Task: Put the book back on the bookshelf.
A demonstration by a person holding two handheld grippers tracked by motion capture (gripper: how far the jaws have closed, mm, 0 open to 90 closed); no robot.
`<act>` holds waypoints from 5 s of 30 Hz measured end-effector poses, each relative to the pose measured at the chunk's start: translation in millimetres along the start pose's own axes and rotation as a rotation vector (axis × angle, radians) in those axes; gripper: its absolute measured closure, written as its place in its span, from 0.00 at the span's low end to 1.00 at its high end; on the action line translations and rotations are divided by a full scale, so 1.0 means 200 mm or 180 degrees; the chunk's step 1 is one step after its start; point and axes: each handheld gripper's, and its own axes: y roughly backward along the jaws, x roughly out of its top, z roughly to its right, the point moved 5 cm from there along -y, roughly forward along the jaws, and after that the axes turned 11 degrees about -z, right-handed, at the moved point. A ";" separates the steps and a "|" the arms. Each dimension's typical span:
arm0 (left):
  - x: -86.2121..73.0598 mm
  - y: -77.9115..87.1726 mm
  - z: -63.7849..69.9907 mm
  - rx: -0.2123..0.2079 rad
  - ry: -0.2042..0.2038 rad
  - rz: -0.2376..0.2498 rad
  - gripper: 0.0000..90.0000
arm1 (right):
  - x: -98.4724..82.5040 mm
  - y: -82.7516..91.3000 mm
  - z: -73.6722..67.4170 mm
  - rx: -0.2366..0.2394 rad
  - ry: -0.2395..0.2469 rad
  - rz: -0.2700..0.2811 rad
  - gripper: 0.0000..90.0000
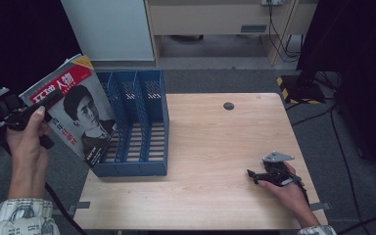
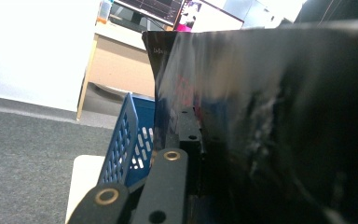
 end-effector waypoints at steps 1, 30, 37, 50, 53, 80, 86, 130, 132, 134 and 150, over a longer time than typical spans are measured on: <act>0.00 -0.01 0.00 -0.0001 -0.0010 0.0001 0.96 | 0.00 0.00 0.00 0.0001 0.0001 -0.0001 0.20; 0.04 -0.06 0.01 -0.0009 -0.0103 0.0059 0.96 | 0.00 0.00 0.00 0.0003 -0.0006 -0.0001 0.20; 0.03 -0.09 0.01 0.0051 -0.0169 -0.0013 0.96 | 0.00 0.00 0.00 0.0006 0.0001 -0.0003 0.20; 0.02 -0.12 -0.02 0.0151 -0.0203 0.0002 0.96 | 0.00 0.00 0.00 0.0000 0.0000 0.0000 0.20; 0.00 -0.14 -0.03 0.0170 -0.0201 -0.0008 0.96 | 0.00 0.00 0.00 0.0001 -0.0002 0.0000 0.20; -0.05 -0.25 -0.05 0.0148 -0.0208 0.0119 0.96 | 0.00 0.00 0.00 -0.0012 0.0013 0.0004 0.20; -0.08 -0.26 -0.04 0.0155 -0.0294 0.0113 0.96 | 0.00 0.00 0.00 -0.0012 0.0013 0.0003 0.20; -0.25 -0.26 -0.11 0.0178 -0.0256 0.0157 0.96 | 0.00 0.00 0.00 -0.0012 0.0012 0.0004 0.21; -0.26 -0.26 -0.11 0.0185 -0.0262 0.0145 0.96 | 0.00 0.00 0.00 -0.0013 0.0012 0.0003 0.20; -0.26 -0.26 -0.11 0.0188 -0.0259 0.0149 0.96 | 0.00 0.00 0.00 -0.0013 0.0013 0.0004 0.21; -0.28 -0.26 -0.13 0.0188 -0.0243 0.0141 0.96 | 0.00 0.00 0.00 -0.0013 0.0014 0.0004 0.21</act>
